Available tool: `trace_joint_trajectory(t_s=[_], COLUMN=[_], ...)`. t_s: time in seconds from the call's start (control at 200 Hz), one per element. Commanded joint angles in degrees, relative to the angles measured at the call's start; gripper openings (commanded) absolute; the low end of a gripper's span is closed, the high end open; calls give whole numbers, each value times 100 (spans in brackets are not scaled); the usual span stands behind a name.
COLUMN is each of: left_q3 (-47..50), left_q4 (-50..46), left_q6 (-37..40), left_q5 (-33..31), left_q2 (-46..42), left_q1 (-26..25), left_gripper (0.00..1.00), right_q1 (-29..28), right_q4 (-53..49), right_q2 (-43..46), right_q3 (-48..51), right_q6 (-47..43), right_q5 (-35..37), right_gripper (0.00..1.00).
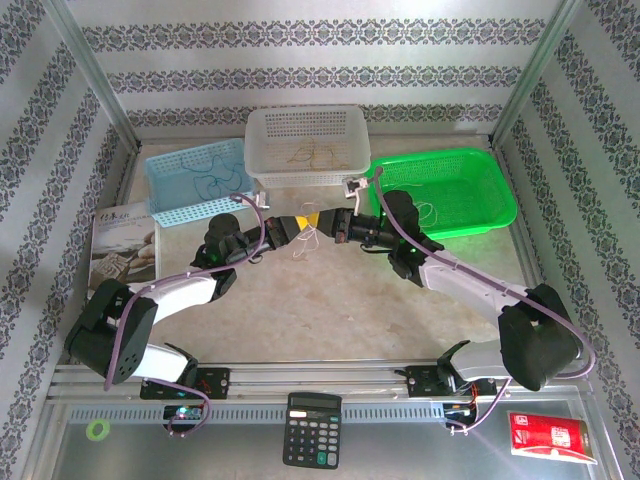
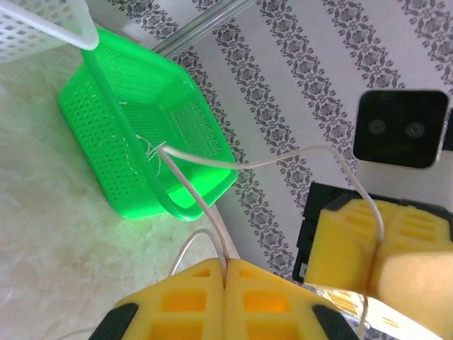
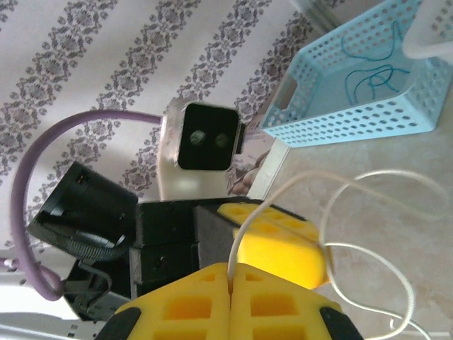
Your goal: Untangle the cables
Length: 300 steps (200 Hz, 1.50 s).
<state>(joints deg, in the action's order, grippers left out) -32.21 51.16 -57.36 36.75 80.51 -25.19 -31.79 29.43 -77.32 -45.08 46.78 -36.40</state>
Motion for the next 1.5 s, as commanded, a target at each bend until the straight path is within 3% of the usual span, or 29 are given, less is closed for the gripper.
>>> trace_joint_trajectory(t_s=[0.0,0.29,0.37,0.59,0.864,0.879,0.969,1.039,1.204,1.379,1.494], left_q3=[118,-193,-531,-1195,-797,-792,-846,-964,-1235,-1496,-1693], left_q4=[327,-145,-522,-1147,-1089,-1104,-1154,-1261,-1412,-1614,-1795], left_q6=[18,59,178,393,449,458,506,555,574,577,562], left_q5=[-106,-554,-563,-331,-581,-589,-592,-544,-377,-237,-75], left_q2=[-182,-1227,-1465,-1524,-1579,-1587,-1585,-1550,-1416,-1291,-1173], left_q1=[-65,-57,-61,-60,-59,-56,-58,-60,-61,-60,-61], left_gripper=[0,0,0,0,0,0,0,0,0,0,0], right_q1=[266,630,621,595,673,678,683,690,691,641,450], right_q4=[360,787,1140,1981,1961,1961,1961,1961,1719,1347,512], right_q2=[111,-230,-450,-832,-750,-755,-766,-714,-394,125,693], right_q3=[240,972,1149,1447,1500,1502,1511,1528,1606,1652,1412], right_q6=[216,536,680,1050,1019,1017,960,908,708,321,-310], right_q5=[449,1113,1115,1118,1036,1012,896,834,809,860,1022], right_gripper=[0,0,5,0,0,2,38,49,58,60,61])
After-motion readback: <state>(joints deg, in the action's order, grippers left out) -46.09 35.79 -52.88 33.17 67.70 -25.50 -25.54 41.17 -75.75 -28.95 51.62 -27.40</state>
